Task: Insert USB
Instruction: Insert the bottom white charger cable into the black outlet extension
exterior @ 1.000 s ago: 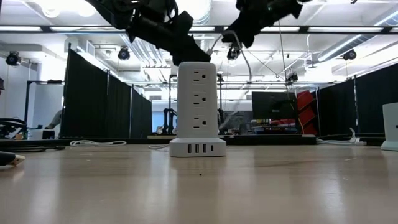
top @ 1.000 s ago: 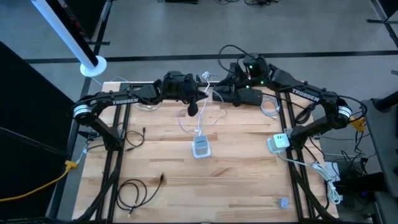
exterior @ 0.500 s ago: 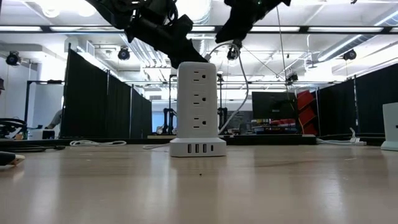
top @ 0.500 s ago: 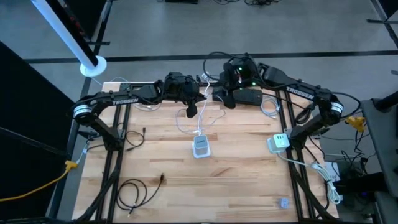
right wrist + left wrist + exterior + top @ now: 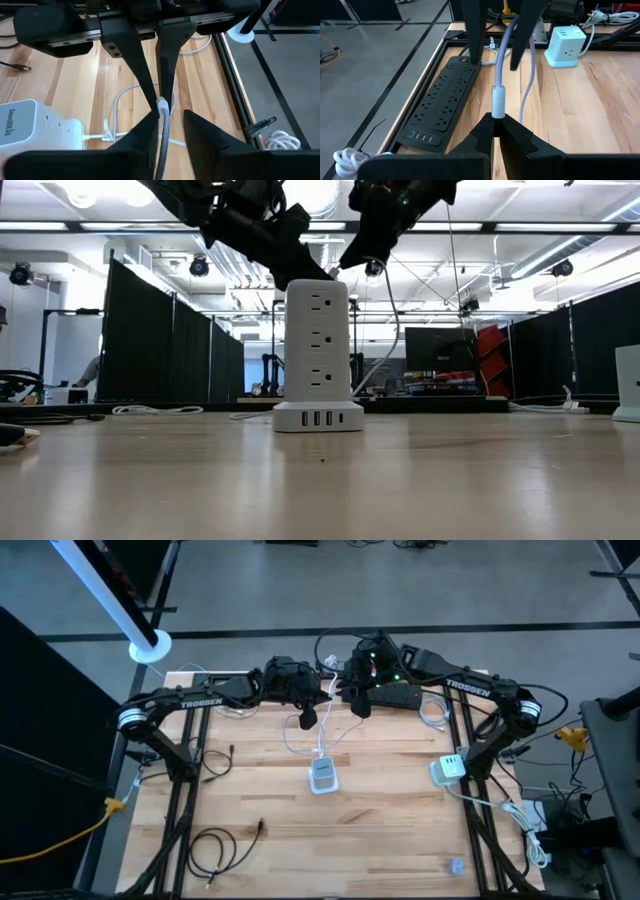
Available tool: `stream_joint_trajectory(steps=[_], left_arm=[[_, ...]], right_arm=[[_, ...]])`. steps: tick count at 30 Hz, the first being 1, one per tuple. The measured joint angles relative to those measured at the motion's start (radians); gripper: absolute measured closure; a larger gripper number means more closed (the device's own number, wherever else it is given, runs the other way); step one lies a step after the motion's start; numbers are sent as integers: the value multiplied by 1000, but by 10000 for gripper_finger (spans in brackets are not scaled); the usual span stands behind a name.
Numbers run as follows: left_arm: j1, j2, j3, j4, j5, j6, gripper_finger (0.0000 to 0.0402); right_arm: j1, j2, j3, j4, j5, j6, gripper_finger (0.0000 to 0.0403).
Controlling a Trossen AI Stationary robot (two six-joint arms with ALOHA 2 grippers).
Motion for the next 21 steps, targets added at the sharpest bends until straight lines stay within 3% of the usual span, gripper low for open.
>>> stream_joint_trajectory(steps=[4, 12, 21], left_arm=[[0, 0, 0, 1, 0, 0, 395], [0, 0, 0, 1, 0, 8, 395], [-2, -1, 0, -18, 0, -3, 317]], right_arm=[[0, 3, 0, -4, 0, -5, 395], [0, 3, 0, -28, -1, -3, 400], [0, 2, 8, -93, 107, -28, 402]])
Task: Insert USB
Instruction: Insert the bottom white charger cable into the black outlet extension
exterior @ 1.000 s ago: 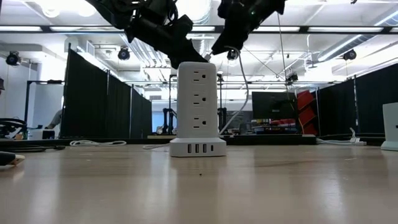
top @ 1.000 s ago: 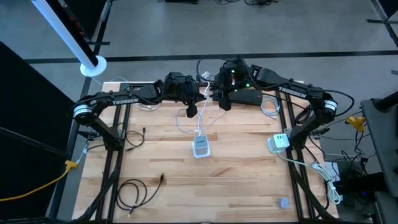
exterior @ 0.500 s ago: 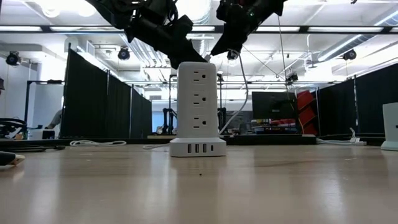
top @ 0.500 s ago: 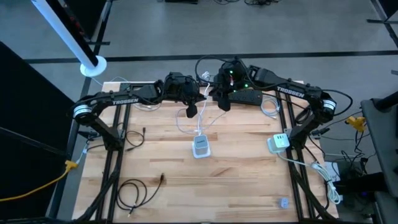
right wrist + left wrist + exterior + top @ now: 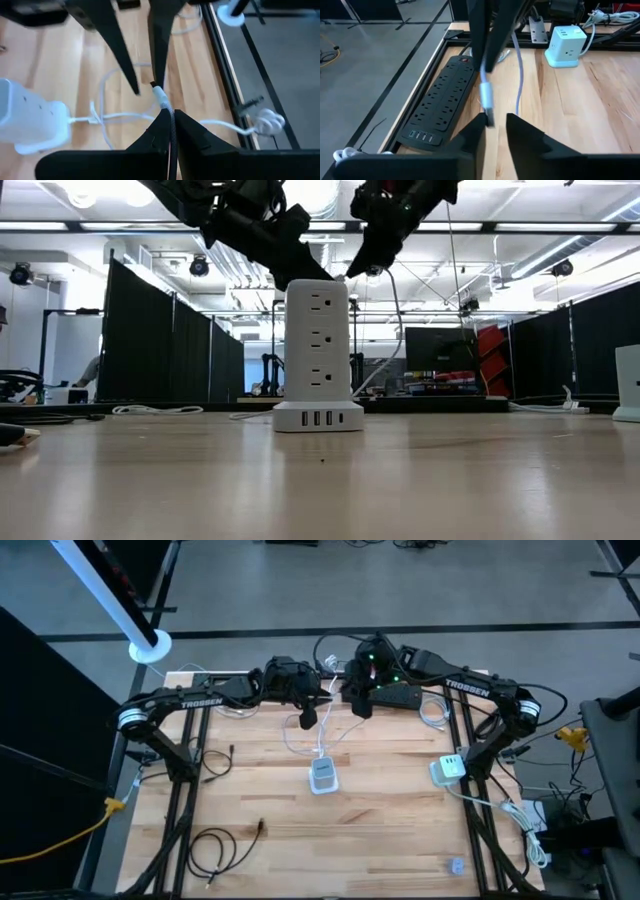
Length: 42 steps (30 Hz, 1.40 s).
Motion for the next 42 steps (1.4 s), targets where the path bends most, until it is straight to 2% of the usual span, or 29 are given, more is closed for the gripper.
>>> stream_joint_trajectory(steps=[3, 8, 13, 19, 24, 28, 32, 41, 42], left_arm=[[0, -13, 0, -63, -1, 3, 287], [0, -60, 88, -327, -117, 17, 251], [5, -89, 270, -594, -235, 113, 241], [16, -161, 505, -866, -393, 241, 261], [51, -260, 625, -1016, -409, 222, 288], [56, -357, 610, -1028, -378, 131, 306], [55, -426, 562, -1029, -329, 17, 320], [55, -554, 364, -1024, -327, -114, 337], [55, -567, 330, -983, -326, -122, 337]], right_arm=[[0, 0, 26, -60, 88, -7, 402], [-4, 11, 50, -128, 251, -35, 402], [-23, 120, 104, -208, 259, -38, 403], [-68, 307, 245, -360, 261, -10, 403], [-104, 429, 380, -409, 259, -8, 403], [-135, 513, 469, -441, 252, -7, 403], [-158, 573, 497, -451, 211, -5, 403], [-187, 621, 489, -446, 180, 1, 403], [-187, 623, 489, -444, 180, 1, 403]])
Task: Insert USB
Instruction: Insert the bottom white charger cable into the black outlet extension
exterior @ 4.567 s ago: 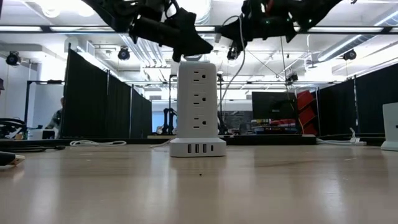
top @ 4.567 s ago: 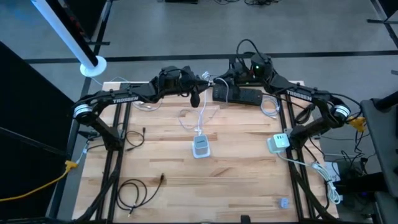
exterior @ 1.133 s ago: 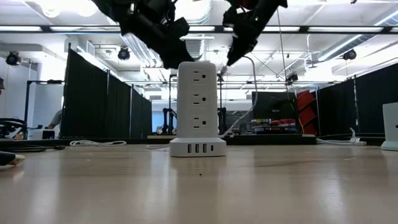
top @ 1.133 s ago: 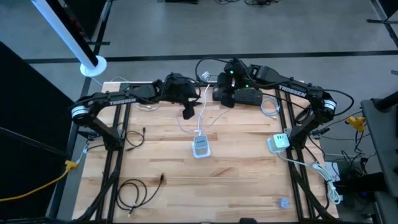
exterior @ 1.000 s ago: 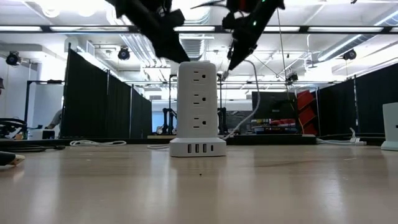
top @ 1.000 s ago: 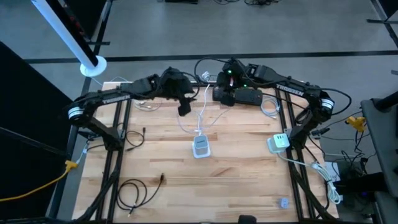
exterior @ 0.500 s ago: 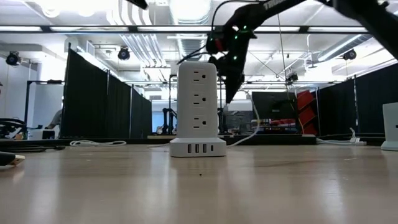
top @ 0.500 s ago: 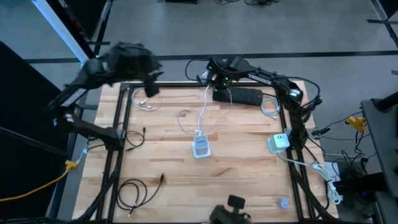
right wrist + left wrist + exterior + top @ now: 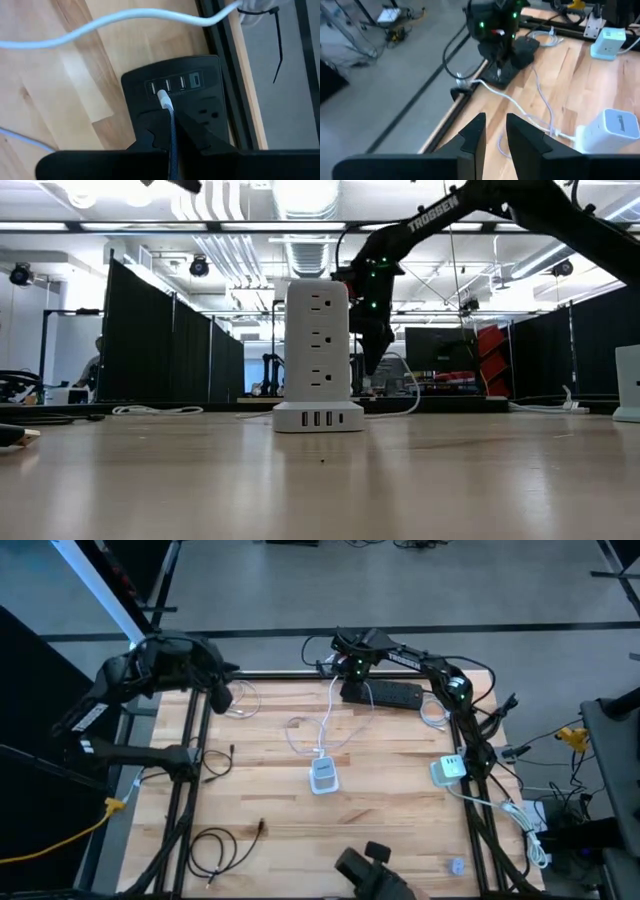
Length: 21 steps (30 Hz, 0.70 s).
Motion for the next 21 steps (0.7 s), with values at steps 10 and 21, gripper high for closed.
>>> stream_joint_trajectory(steps=[10, 21], left_arm=[[0, -20, -299, 269, 75, -42, 338], [0, 61, -356, 310, 76, -36, 338]], right_arm=[[0, 24, 0, 9, 48, 19, 403], [-4, 24, 10, -2, 51, 18, 403]])
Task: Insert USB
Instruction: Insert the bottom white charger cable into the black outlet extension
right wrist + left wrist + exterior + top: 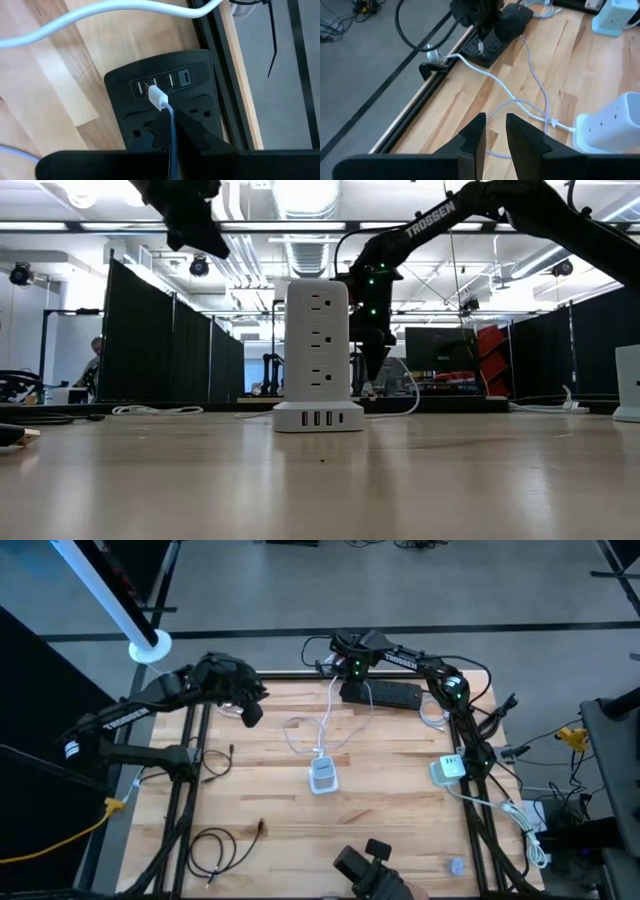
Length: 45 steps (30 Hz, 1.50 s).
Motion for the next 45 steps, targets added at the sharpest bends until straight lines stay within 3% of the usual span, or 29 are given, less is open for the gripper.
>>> stream_joint_trajectory(steps=[45], left_arm=[[0, 10, 0, 20, 0, 55, 338]], right_arm=[[18, 21, 30, -22, 24, -18, 403]])
